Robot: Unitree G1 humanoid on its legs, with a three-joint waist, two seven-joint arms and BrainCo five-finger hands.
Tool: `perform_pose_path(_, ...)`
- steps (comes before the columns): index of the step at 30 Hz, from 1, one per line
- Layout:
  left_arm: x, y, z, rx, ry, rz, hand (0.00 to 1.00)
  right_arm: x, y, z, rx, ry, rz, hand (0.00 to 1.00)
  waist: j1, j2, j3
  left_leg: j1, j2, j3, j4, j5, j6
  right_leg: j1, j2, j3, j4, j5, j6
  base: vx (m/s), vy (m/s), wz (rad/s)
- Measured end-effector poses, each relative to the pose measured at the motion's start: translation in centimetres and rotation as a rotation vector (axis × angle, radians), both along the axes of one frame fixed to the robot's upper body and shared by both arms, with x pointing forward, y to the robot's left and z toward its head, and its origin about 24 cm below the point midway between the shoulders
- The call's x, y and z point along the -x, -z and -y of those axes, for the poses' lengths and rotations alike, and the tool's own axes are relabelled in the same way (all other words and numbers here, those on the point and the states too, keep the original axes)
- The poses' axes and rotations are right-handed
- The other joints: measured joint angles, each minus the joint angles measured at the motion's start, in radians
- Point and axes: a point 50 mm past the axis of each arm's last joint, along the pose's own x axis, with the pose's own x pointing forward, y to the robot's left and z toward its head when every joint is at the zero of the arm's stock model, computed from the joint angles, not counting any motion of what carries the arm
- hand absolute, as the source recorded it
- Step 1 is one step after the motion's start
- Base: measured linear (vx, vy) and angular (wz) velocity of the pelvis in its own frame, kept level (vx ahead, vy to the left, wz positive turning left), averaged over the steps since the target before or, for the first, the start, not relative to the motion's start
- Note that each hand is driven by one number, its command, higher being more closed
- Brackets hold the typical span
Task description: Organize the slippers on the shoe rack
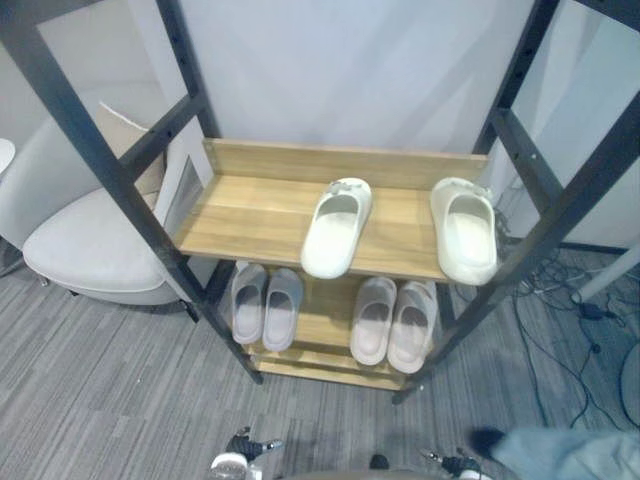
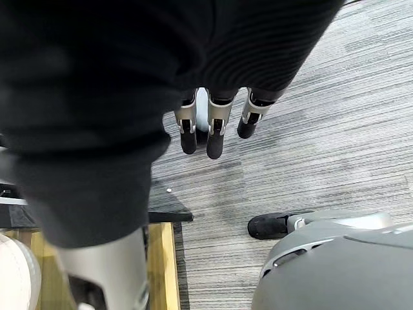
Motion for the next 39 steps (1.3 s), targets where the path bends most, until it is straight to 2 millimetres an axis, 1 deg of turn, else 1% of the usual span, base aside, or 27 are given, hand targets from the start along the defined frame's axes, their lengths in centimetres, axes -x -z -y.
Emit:
perform_pose_path(8, -0.2, 0.0, 0.3, 0.001, 0.015, 0.003, 0.00, 0.0, 0.0, 0.0, -0.001, 0.004, 0.000, 0.00, 0.000, 0.004, 0.004, -0.001, 0.004, -0.001, 0.007, -0.003, -0.003, 0.001, 0.004, 0.000, 0.000, -0.001, -0.002, 0.00, 0.000, 0.00)
perform_pose_path(10, -0.7, -0.1, 0.9, -0.008, 0.097, 0.011, 0.00, 0.1, 0.0, 0.0, -0.002, 0.004, -0.001, 0.00, -0.002, 0.006, 0.006, -0.001, 0.004, -0.004, 0.007, -0.003, -0.004, 0.003, 0.004, -0.001, 0.000, -0.001, -0.002, 0.00, -0.001, 0.02)
perform_pose_path(12, -1.8, -0.4, 2.3, -0.038, 0.296, 0.034, 0.00, 0.1, 0.0, 0.0, -0.001, 0.001, -0.002, 0.00, -0.002, 0.007, 0.009, -0.001, 0.004, -0.007, 0.007, -0.003, -0.004, 0.005, 0.003, -0.004, 0.000, -0.002, -0.002, 0.00, 0.000, 0.04)
perform_pose_path(15, -3.1, -1.1, 4.7, -0.025, 0.466, 0.114, 0.00, 0.0, 0.0, 0.0, 0.001, -0.001, 0.003, 0.00, -0.004, 0.006, 0.012, -0.001, 0.005, -0.007, 0.007, -0.004, -0.005, 0.005, 0.004, -0.004, 0.000, -0.002, -0.002, 0.00, 0.000, 0.00)
perform_pose_path(17, -4.7, -2.6, 8.1, 0.026, 0.638, 0.247, 0.00, -0.1, 0.0, -0.1, 0.004, -0.008, 0.009, 0.00, -0.005, 0.005, 0.014, -0.003, 0.004, -0.010, 0.007, -0.004, -0.005, 0.005, 0.004, -0.007, 0.000, -0.002, -0.002, 0.00, 0.000, 0.02)
perform_pose_path(18, -5.0, -2.9, 8.8, 0.040, 0.667, 0.272, 0.00, -0.1, 0.0, -0.1, 0.004, -0.008, 0.009, 0.00, -0.005, 0.004, 0.015, -0.003, 0.004, -0.011, 0.007, -0.004, -0.005, 0.005, 0.004, -0.007, 0.000, -0.002, -0.002, 0.00, 0.000, 0.04)
perform_pose_path(19, -5.9, -4.1, 10.8, 0.091, 0.742, 0.350, 0.00, -0.1, 0.0, -0.1, 0.004, -0.008, 0.011, 0.00, -0.005, 0.004, 0.015, -0.005, 0.004, -0.013, 0.007, -0.004, -0.005, 0.005, 0.004, -0.010, 0.000, -0.002, -0.002, 0.00, -0.001, 0.05)
perform_pose_path(20, -6.4, -5.4, 12.4, 0.148, 0.786, 0.422, 0.00, -0.2, -0.1, -0.1, 0.005, -0.008, 0.014, 0.00, -0.005, 0.005, 0.016, -0.007, 0.004, -0.017, 0.008, -0.004, -0.005, 0.005, 0.004, -0.013, 0.000, -0.002, -0.003, 0.00, -0.003, 0.08)
perform_pose_path(21, -6.7, -6.1, 13.2, 0.183, 0.812, 0.464, 0.00, -0.2, -0.1, -0.1, 0.005, -0.008, 0.018, 0.00, -0.007, 0.006, 0.015, -0.009, 0.004, -0.020, 0.009, -0.004, -0.005, 0.005, 0.003, -0.016, 0.000, -0.003, -0.003, 0.00, -0.005, 0.11)
perform_pose_path(23, -7.2, -9.6, 16.2, 0.317, 0.922, 0.631, 0.00, -0.4, -0.1, -0.1, 0.008, -0.010, 0.027, 0.00, -0.009, 0.009, 0.013, -0.018, 0.005, -0.025, 0.011, -0.004, -0.005, 0.000, 0.004, -0.018, 0.001, -0.004, -0.004, 0.01, -0.006, 0.06)
perform_pose_path(24, -7.1, -10.6, 17.0, 0.367, 0.939, 0.675, 0.00, -0.6, -0.2, 0.0, 0.009, -0.011, 0.030, 0.00, -0.009, 0.011, 0.014, -0.018, 0.005, -0.025, 0.011, -0.004, -0.005, -0.001, 0.004, -0.018, 0.002, -0.004, -0.004, 0.00, 0.000, 0.00)
perform_pose_path(25, -7.0, -12.2, 18.0, 0.444, 0.961, 0.738, 0.00, -0.7, -0.2, 0.1, 0.013, -0.012, 0.034, 0.00, -0.009, 0.015, 0.014, -0.018, 0.005, -0.025, 0.011, -0.004, -0.005, -0.001, 0.004, -0.018, 0.003, -0.004, -0.004, 0.00, 0.000, 0.00)
perform_pose_path(26, -6.8, -13.4, 18.6, 0.497, 0.972, 0.781, 0.00, -0.8, -0.2, 0.1, 0.016, -0.011, 0.035, 0.00, -0.009, 0.018, 0.012, -0.018, 0.004, -0.025, 0.011, -0.004, -0.005, -0.001, 0.004, -0.017, 0.004, -0.004, -0.004, 0.00, 0.000, 0.00)
perform_pose_path(29, -6.9, -16.6, 19.3, 0.632, 0.954, 0.901, 0.00, -1.4, -0.4, 0.1, 0.022, -0.013, 0.046, 0.00, -0.009, 0.023, 0.010, -0.018, 0.004, -0.025, 0.011, -0.004, -0.005, -0.001, 0.004, -0.017, 0.005, -0.003, -0.004, 0.00, 0.000, 0.00)
perform_pose_path(31, -7.0, -18.1, 19.4, 0.684, 0.933, 0.954, 0.00, -1.7, -0.4, 0.1, 0.024, -0.021, 0.051, 0.00, -0.007, 0.026, 0.008, -0.017, 0.004, -0.025, 0.011, -0.004, -0.005, 0.000, 0.004, -0.017, 0.005, -0.003, -0.004, 0.00, 0.000, 0.00)
perform_pose_path(34, -6.9, -21.1, 19.5, 0.784, 0.902, 1.063, 0.00, -2.1, -0.5, -0.1, 0.029, -0.048, 0.056, 0.00, -0.004, 0.034, 0.002, -0.015, 0.004, -0.025, 0.012, -0.004, -0.004, 0.002, 0.003, -0.019, 0.005, -0.003, -0.004, 0.00, 0.000, 0.00)
perform_pose_path(35, -6.8, -21.5, 19.5, 0.793, 0.902, 1.077, 0.00, -2.1, -0.5, -0.1, 0.030, -0.050, 0.057, 0.00, -0.003, 0.036, 0.001, -0.015, 0.004, -0.025, 0.012, -0.004, -0.004, 0.003, 0.003, -0.019, 0.006, -0.003, -0.004, 0.00, 0.000, 0.00)
perform_pose_path(36, -6.7, -22.5, 19.6, 0.828, 0.889, 1.115, 0.00, -2.3, -0.5, -0.2, 0.031, -0.054, 0.058, 0.00, -0.002, 0.040, -0.001, -0.012, 0.004, -0.025, 0.012, -0.004, -0.004, 0.006, 0.004, -0.021, 0.006, -0.003, -0.004, 0.00, 0.000, 0.00)
perform_pose_path(39, -6.6, -24.2, 19.5, 0.860, 0.865, 1.198, 0.00, -2.4, -0.5, -0.6, 0.030, -0.091, 0.056, 0.00, 0.000, 0.042, -0.004, -0.001, 0.004, -0.026, 0.012, -0.005, -0.002, 0.018, 0.002, -0.022, 0.007, -0.004, -0.004, 0.00, 0.000, 0.00)
